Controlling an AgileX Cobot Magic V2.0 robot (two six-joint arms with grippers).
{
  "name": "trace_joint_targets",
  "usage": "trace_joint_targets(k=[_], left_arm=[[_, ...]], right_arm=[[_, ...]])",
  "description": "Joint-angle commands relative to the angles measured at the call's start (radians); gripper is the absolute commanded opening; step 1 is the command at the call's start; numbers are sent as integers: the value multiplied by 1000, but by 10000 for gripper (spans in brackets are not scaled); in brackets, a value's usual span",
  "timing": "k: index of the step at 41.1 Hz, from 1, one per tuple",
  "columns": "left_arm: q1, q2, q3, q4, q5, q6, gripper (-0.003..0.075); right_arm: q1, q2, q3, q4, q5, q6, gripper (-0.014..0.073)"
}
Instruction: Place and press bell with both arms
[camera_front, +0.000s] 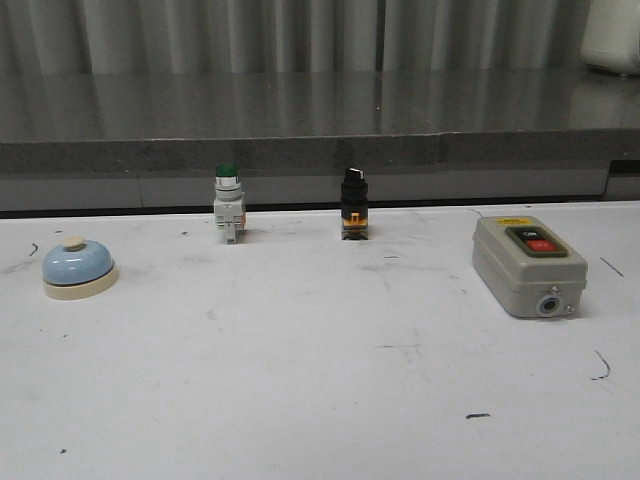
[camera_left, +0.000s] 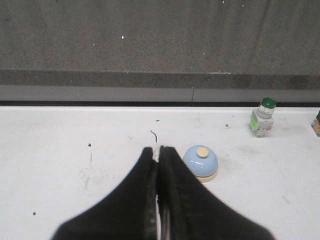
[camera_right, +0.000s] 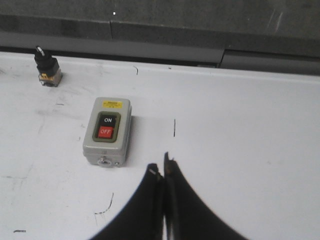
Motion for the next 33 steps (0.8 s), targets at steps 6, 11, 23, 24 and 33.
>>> trace_joint_targets(k=[6, 11, 23, 24, 33], left_arm=[[0, 74, -33, -9, -55, -10, -20], [0, 103, -33, -9, -51, -10, -12], [0, 152, -33, -9, -36, -10, 482], [0, 153, -33, -9, -36, -10, 521], [0, 175, -33, -39, -34, -10, 526]], right_arm=[[-5, 107, -37, 5, -75, -2, -69], [-5, 137, -37, 5, -79, -2, -57], [-5, 148, -37, 5, -95, -2, 420], [-5, 148, -37, 5, -95, -2, 458], [-5, 148, -37, 5, -90, -2, 519]])
